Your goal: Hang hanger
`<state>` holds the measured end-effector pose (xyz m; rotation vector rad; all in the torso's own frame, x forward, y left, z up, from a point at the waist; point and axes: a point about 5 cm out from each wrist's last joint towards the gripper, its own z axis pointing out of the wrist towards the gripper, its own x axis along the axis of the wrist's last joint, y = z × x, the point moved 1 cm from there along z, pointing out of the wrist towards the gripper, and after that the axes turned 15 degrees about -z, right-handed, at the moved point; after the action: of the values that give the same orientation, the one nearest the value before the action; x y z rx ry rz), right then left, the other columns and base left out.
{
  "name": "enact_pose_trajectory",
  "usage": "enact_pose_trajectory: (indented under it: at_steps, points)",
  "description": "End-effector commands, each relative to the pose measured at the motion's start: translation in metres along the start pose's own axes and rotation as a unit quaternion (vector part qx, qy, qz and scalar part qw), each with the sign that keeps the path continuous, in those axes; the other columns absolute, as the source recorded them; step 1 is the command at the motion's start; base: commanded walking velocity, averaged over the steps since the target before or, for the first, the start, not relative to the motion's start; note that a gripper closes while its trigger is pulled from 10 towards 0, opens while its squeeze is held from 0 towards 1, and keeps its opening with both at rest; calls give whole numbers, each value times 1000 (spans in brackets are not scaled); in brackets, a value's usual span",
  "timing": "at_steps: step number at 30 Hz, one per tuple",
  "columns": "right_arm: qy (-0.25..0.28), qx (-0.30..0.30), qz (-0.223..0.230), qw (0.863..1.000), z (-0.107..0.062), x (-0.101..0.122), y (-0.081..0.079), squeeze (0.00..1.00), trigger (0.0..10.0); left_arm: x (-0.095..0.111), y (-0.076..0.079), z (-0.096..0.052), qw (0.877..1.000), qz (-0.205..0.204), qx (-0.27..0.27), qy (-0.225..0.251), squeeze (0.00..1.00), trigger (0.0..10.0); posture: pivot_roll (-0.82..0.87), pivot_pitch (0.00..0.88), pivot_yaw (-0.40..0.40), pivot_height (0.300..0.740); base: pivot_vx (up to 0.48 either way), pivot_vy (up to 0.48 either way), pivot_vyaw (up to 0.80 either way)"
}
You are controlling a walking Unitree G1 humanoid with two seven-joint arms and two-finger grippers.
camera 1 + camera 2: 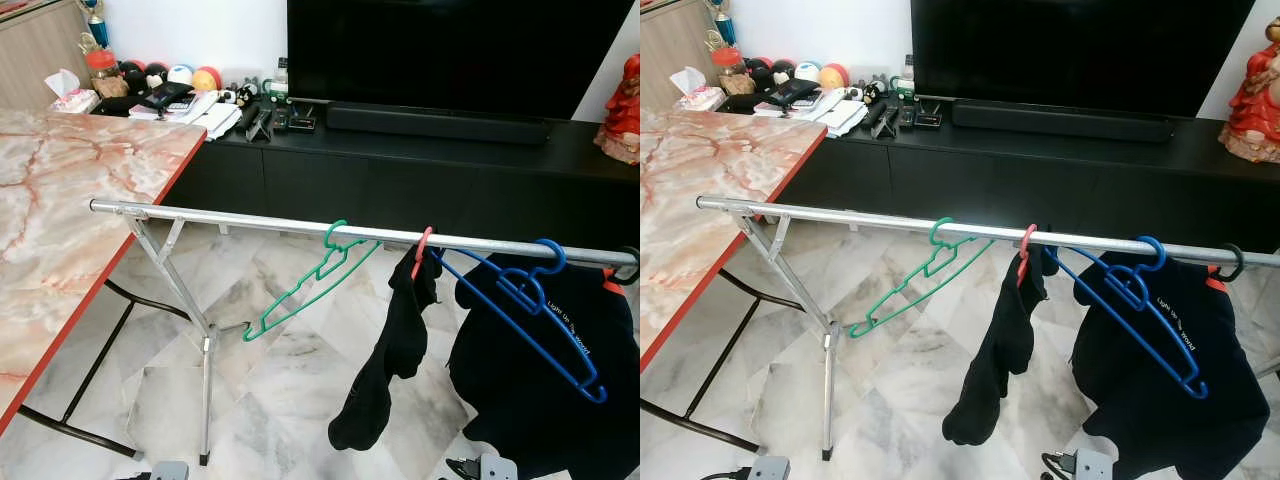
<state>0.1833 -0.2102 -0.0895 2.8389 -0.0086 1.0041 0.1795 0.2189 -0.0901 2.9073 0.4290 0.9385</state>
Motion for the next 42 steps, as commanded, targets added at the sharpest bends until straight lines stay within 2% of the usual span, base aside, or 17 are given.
enact_pose_trajectory:
  at_steps: [1, 11, 12, 13, 14, 15, 29, 42]
  points:
    - [1, -3, 3, 1000, -1, -2, 1, 0, 10000, -4, -1, -1, 1000, 1, 2, -8, 0, 10000, -27, 75, -38, 740, 0, 0, 0]
    - [1, -3, 3, 1000, -1, -2, 1, 0, 10000, -4, -1, -1, 1000, 1, 2, -8, 0, 10000, -27, 75, -38, 740, 0, 0, 0]
    - [1, -5, -5, 1000, -1, -2, 1, 0, 10000, -3, -2, -1, 1000, -2, 2, -7, 0, 10000, 0, 0, 0, 740, 0, 0, 0]
    - [8, 11, 4, 1000, -1, -1, -8, 0, 10000, -2, -1, 0, 1000, -5, 2, -1, 0, 10000, 32, 45, -23, 740, 0, 0, 0]
    - [16, 31, 16, 999, -1, 0, -19, 0, 10000, 0, 0, 0, 1000, -9, 2, 7, 0, 10000, 33, 43, -22, 740, 0, 0, 0]
    - [17, 36, 18, 999, -1, 0, -21, 0, 10000, 0, 0, 0, 1000, -11, 2, 8, 0, 10000, 36, 39, -23, 740, 0, 0, 0]
    - [23, 35, 20, 999, 0, 5, -20, 0, 10000, 3, 1, 0, 1000, -16, 3, 12, 0, 10000, 30, 39, -24, 740, 0, 0, 0]
    - [27, 33, 26, 999, 1, 7, -20, 0, 10000, 3, 0, 0, 1000, -13, 1, 11, 0, 10000, 3, 73, -14, 740, 0, 0, 0]
